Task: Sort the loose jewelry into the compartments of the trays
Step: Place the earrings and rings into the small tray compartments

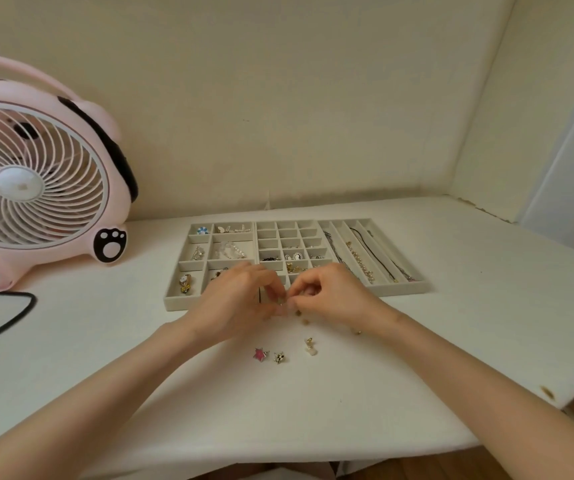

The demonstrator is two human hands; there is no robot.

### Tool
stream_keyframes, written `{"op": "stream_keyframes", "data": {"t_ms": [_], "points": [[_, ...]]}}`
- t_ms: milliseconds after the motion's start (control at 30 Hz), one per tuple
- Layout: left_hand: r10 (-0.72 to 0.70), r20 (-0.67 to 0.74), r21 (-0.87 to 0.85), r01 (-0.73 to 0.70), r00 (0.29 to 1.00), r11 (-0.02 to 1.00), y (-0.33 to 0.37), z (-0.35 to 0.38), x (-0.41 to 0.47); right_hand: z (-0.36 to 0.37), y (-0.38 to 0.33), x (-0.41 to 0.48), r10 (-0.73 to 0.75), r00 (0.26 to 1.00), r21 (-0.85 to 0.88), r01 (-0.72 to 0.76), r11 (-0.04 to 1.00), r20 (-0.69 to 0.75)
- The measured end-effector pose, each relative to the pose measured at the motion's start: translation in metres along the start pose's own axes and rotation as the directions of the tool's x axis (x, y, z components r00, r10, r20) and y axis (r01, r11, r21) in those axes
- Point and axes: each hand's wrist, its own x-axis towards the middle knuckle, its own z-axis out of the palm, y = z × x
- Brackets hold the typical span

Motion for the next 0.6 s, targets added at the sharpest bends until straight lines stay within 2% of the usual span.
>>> {"op": "stream_keyframes", "data": {"t_ms": [100, 267, 400, 600], "points": [[-0.016, 0.001, -0.001, 0.016, 1.000, 1.000, 0.001, 0.001, 0.002, -0.002, 0.002, -0.001, 0.006, 1.000, 0.111, -0.008, 0.994, 0.017], [-0.027, -0.019, -0.022, 0.027, 0.999, 0.999, -0.009, -0.009, 0.014, -0.008, 0.004, -0.007, -0.010, 1.000, 0.114, 0.011, 0.993, -0.012], [-0.168, -0.096, -0.029, 0.166, 0.981, 0.986, -0.034, -0.019, 0.053, -0.018, 0.003, -0.018, -0.037, 0.993, 0.079, 0.028, 0.996, 0.112], [-0.324, -0.011, 0.039, 0.324, 0.946, 0.945, -0.063, -0.005, 0.107, -0.021, 0.006, -0.030, -0.027, 0.971, 0.037, 0.018, 0.999, 0.236]]}}
